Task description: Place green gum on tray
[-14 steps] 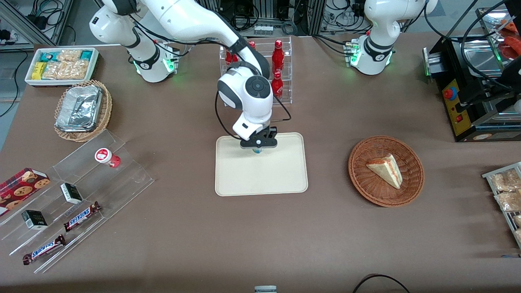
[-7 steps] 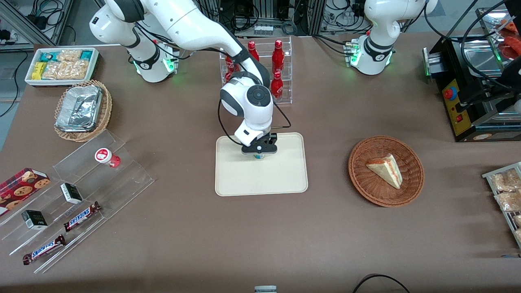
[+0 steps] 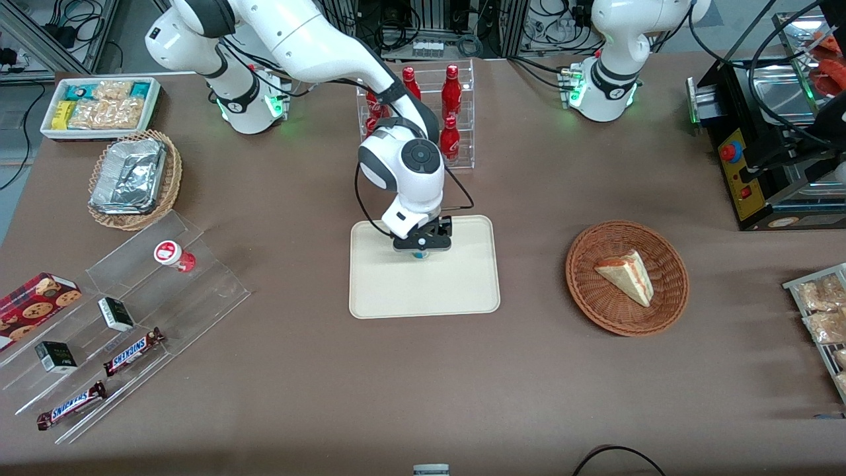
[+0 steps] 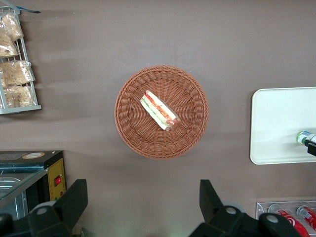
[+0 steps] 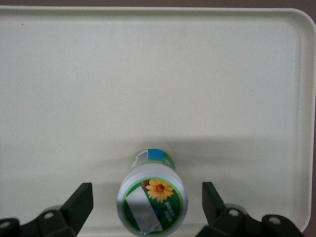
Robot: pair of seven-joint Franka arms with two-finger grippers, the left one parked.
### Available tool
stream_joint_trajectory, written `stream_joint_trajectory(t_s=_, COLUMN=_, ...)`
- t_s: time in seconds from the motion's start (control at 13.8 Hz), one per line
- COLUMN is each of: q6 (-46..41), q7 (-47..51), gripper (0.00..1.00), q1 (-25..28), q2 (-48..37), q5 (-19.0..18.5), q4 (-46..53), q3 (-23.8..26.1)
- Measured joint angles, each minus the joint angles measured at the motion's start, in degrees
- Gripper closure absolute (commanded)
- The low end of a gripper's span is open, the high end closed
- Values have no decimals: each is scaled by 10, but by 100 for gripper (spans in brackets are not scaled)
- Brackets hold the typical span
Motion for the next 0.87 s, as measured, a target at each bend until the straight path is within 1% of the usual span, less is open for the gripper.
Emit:
stream_joint_trajectory(t_s=0.15, q6=-3, q7=0, gripper=1, q1=-11, q2=-14, q5=0, q4=7, q3=-7)
stream_joint_trajectory(t_s=0.29, q6=-40, q7=-6, gripper=1, q1=-39, q2=-53, q5=0, q4=11, q3=-9)
stream_joint_trajectory(t_s=0.73, q6=-263, q7=-89, gripper=1, q1=-162, q2=-225, q5=0, q4=15, q3=-10)
stream_joint_trajectory(t_s=0.87, q6=-323, q7=-147, gripper=1, q1=-213, q2=-276, q5=0, q4=14, q3=-10)
